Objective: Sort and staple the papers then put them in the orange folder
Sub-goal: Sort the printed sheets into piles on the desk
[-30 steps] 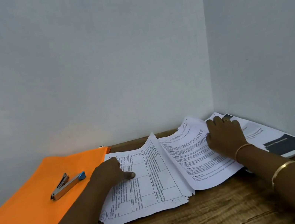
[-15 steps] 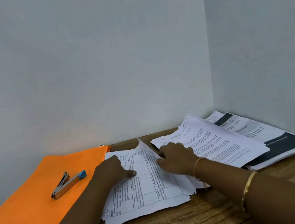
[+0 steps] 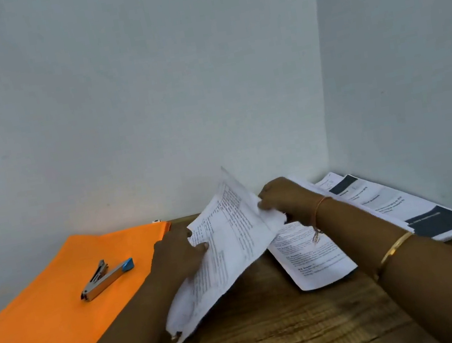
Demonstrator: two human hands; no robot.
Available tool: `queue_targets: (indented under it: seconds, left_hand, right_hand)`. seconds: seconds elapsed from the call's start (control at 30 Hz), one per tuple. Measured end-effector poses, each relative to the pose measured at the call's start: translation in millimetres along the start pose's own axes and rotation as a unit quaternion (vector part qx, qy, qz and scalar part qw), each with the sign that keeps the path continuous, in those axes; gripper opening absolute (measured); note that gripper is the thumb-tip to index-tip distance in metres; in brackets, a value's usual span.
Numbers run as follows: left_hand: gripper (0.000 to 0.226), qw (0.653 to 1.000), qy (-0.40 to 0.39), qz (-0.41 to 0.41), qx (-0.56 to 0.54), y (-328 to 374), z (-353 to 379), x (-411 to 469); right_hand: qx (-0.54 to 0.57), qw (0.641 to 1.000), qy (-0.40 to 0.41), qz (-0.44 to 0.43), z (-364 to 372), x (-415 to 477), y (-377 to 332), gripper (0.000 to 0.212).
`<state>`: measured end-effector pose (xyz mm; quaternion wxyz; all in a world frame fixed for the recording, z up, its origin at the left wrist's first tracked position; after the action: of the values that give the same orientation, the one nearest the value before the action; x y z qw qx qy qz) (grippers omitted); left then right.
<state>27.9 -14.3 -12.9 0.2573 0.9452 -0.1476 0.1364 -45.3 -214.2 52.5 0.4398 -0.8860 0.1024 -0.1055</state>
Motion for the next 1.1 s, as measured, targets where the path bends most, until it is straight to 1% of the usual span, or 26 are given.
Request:
queue_targets:
  seconds: [0.1, 0.13, 0.2, 0.27, 0.3, 0.37, 0.43, 0.5, 0.57, 0.63, 0.77, 0.83, 0.87, 0.9, 0.97, 1.0, 1.03, 1.1]
  left_hand:
    - [0.058, 0.999, 0.034, 0.025, -0.014, 9, 1, -2]
    - [0.058, 0.998, 0.044, 0.037, -0.022, 14, 1, -5]
    - [0.054, 0.995, 0.061, 0.07, -0.036, 24, 3, -9]
    - [0.047, 0.992, 0.056, 0.09, -0.067, 35, 4, -15]
    - [0.048, 0.992, 0.043, 0.1, -0.069, 39, 7, -17]
    - [0.063, 0.997, -0.023, 0.076, -0.025, 48, 12, -22]
    - [0.075, 0.995, -0.079, 0.054, 0.011, 61, 15, -30]
    - [0.071, 0.992, -0.109, 0.063, -0.006, 80, 16, -37]
    - [0.06, 0.988, -0.123, 0.079, -0.055, 96, 20, -40]
    - [0.052, 0.981, -0.135, 0.077, -0.119, 105, 27, -38]
    - [0.04, 0.952, -0.152, 0.029, -0.264, 115, 44, -24]
    - [0.04, 0.94, -0.144, -0.028, -0.307, 119, 54, -14]
    - [0.041, 0.931, -0.141, -0.056, -0.331, 119, 59, -9]
    - [0.039, 0.919, -0.139, -0.082, -0.36, 118, 64, -4]
    - [0.038, 0.891, -0.143, -0.143, -0.407, 119, 67, -2]
    - [0.042, 0.885, -0.142, -0.164, -0.413, 118, 68, 0]
    - [0.043, 0.882, -0.142, -0.177, -0.413, 118, 68, -1]
    - [0.029, 0.884, -0.138, -0.18, -0.41, 117, 66, -6]
  right_hand:
    - [0.084, 0.996, -0.001, 0.017, -32, 0, 13, 0.022]
    - [0.095, 0.995, 0.004, 0.022, -42, 0, 19, 0.022]
    - [0.077, 0.997, 0.02, 0.025, -61, 1, 34, 0.022]
    - [0.035, 0.998, 0.045, 0.026, -78, 2, 50, 0.021]
    - [0.006, 0.998, 0.059, 0.026, -86, 3, 59, 0.019]
    - [-0.088, 0.993, 0.08, 0.023, -101, 4, 75, 0.012]
    - [-0.157, 0.983, 0.091, 0.028, -112, 7, 89, 0.013]
    - [-0.199, 0.974, 0.098, 0.041, -120, 11, 100, 0.014]
    - [-0.248, 0.963, 0.098, 0.044, -124, 16, 106, 0.01]
    - [-0.276, 0.956, 0.092, 0.036, -124, 19, 108, 0.015]
    - [-0.294, 0.951, 0.093, 0.032, -118, 29, 114, 0.029]
    - [-0.287, 0.954, 0.075, 0.04, -113, 36, 120, 0.039]
    - [-0.28, 0.957, 0.069, 0.046, -110, 38, 121, 0.045]
    - [-0.265, 0.96, 0.071, 0.049, -106, 39, 122, 0.047]
    - [-0.224, 0.969, 0.084, 0.055, -97, 38, 117, 0.034]
    - [-0.209, 0.972, 0.089, 0.058, -93, 38, 114, 0.026]
    - [-0.199, 0.974, 0.096, 0.057, -89, 41, 114, 0.019]
    - [-0.187, 0.974, 0.12, 0.052, -84, 43, 111, 0.012]
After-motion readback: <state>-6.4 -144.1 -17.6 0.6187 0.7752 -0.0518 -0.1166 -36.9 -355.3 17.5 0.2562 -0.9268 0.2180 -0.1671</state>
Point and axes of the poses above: each hand's wrist, its own x-axis towards the middle knuckle, its own z-axis out of the palm, y = z × x, the point moved 2 cm from there along x, towards the middle knuckle
